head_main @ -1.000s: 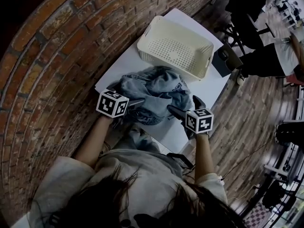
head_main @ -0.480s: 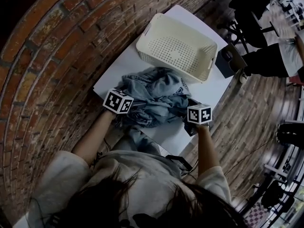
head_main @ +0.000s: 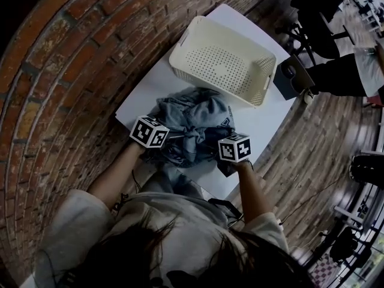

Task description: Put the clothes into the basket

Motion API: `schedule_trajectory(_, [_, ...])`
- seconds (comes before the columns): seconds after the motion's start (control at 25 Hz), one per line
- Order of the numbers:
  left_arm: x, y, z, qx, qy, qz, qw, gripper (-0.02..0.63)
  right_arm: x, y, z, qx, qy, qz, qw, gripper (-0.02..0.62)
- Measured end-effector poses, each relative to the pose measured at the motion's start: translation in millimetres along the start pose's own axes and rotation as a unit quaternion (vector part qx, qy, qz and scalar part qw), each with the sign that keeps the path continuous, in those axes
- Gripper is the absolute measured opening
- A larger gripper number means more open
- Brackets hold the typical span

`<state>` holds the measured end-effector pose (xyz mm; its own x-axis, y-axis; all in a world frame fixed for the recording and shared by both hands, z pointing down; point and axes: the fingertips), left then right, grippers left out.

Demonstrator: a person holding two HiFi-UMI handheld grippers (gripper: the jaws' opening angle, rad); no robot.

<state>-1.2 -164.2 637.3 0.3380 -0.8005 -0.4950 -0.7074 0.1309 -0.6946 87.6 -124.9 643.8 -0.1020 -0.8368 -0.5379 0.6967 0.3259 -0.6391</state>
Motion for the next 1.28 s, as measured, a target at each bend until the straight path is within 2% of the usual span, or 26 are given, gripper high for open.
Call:
schedule_trajectory(0.08, [2.4,0.3,6.7,-0.025,0.015,0.003,0.9996,0.521,3.1,-0.3,-6.3,0.011,-0.014,0.014,1.000,0.468])
schedule_trajectory(0.16, [3.4,0.7,17.9,-0.052,0.039,0.009,0.9978,0.426,4.5,1.5,-14.6,0.022,-0.023,0.024,0.999,0.361])
schedule_trajectory(0.2, [3.1,1.2,22.8,-0.059,0.046,0.009,0.9971,0.402,4.6,3.2,-18.1,0.021,-0.018,0.028,0.999,0.327])
schedule_trajectory(0.36, [0.7,5.2,42.5,-0.089,0.061,0.014,0.9941,0.357,3.5,17.3,-30.4,0.009,0.010,0.047,0.999,0.262])
schedule_trajectory(0.48, [3.1,15.5,61.6,-0.112,0.065,0.030,0.9912,0.344,6.3,35.8,-43.3,-0.007,0.026,0.062,0.998,0.255])
schedule_trajectory(0.68, [31.9,49.3,99.4,-0.134,0.034,0.081,0.9871,0.344,34.3,81.4,-70.8,-0.046,0.081,0.088,0.992,0.252])
schedule_trajectory(1.0, [90.8,108.3,150.1,-0.125,-0.050,0.129,0.9826,0.344,88.1,143.6,-110.9,-0.071,0.125,0.166,0.976,0.253])
schedule_trajectory(1.28, [147.9,129.2,169.9,-0.129,-0.099,0.158,0.9740,0.344,139.7,178.0,-114.4,-0.099,0.160,0.203,0.961,0.253])
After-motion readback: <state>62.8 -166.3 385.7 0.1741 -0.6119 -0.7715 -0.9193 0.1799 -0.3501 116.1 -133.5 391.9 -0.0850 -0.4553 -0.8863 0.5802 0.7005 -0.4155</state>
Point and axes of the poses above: the fingertips, and each gripper's own axes: y backward along the fingers, z to its right, x out of its top, and after that the axes turned 4 degrees about y, right-handed
